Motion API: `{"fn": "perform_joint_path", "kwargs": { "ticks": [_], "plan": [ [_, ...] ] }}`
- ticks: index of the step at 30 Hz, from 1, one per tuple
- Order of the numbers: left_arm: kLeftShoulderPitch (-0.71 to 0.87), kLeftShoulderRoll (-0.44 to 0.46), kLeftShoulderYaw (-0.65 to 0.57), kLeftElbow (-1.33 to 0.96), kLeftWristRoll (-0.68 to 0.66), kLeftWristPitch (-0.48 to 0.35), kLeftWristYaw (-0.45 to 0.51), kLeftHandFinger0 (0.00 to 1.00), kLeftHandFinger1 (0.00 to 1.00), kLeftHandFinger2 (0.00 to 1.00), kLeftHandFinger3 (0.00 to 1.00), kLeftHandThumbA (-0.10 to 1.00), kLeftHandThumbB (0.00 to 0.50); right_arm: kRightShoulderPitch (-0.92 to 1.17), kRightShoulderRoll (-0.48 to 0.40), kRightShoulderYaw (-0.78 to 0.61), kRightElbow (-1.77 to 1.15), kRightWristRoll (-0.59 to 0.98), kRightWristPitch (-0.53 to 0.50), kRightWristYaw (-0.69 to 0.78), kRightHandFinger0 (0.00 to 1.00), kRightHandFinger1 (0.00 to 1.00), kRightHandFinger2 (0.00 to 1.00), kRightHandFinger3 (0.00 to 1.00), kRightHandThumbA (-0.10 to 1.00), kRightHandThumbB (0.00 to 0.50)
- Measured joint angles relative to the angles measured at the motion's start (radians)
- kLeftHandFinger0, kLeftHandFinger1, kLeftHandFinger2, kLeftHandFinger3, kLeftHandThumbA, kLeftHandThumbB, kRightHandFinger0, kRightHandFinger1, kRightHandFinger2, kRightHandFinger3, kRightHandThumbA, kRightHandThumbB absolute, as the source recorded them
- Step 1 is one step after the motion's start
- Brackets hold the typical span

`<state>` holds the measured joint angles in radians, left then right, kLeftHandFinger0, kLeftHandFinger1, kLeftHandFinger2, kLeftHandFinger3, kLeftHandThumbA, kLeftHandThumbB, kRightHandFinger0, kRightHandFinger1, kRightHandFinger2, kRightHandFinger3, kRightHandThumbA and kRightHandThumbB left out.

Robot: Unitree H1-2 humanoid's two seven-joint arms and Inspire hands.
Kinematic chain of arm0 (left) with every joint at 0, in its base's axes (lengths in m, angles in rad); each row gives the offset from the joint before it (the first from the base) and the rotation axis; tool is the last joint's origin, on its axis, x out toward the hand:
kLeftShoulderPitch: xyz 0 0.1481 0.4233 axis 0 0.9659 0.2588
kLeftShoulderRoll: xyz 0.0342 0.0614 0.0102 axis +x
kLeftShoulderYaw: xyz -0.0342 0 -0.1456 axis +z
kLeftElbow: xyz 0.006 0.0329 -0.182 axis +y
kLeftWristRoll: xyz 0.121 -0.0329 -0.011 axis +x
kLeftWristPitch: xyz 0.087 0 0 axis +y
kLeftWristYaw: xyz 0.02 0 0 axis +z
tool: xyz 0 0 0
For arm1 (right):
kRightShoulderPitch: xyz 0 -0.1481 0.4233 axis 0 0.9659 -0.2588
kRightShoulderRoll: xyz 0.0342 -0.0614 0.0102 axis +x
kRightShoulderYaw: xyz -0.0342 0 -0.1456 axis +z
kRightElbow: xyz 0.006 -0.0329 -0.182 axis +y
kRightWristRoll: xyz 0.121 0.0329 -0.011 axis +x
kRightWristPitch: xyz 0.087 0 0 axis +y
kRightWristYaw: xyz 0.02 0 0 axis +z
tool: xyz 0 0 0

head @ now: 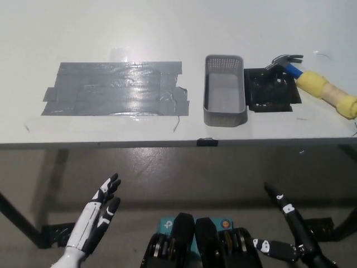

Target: The robot picks the hammer with right hand and hits the black area on the desk and places it back.

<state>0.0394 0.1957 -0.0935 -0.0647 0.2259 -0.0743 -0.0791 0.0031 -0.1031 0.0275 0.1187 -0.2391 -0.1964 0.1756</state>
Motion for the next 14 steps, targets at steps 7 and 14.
{"fn": "perform_joint_path", "kwargs": {
  "ticks": [7, 14],
  "plan": [
    [0.000, 0.000, -0.002, 0.000, 0.000, 0.000, -0.003, 1.00, 1.00, 1.00, 1.00, 1.00, 0.029, 0.000, -0.001, 0.010, 0.001, 0.000, -0.018, -0.014, 1.00, 1.00, 1.00, 1.00, 0.86, 0.224],
    [0.001, 0.000, -0.001, 0.000, -0.001, 0.000, -0.003, 1.00, 1.00, 1.00, 1.00, 0.99, 0.011, 0.000, -0.002, 0.021, 0.008, 0.000, -0.021, -0.018, 1.00, 1.00, 1.00, 1.00, 0.81, 0.213]
  ]
}}
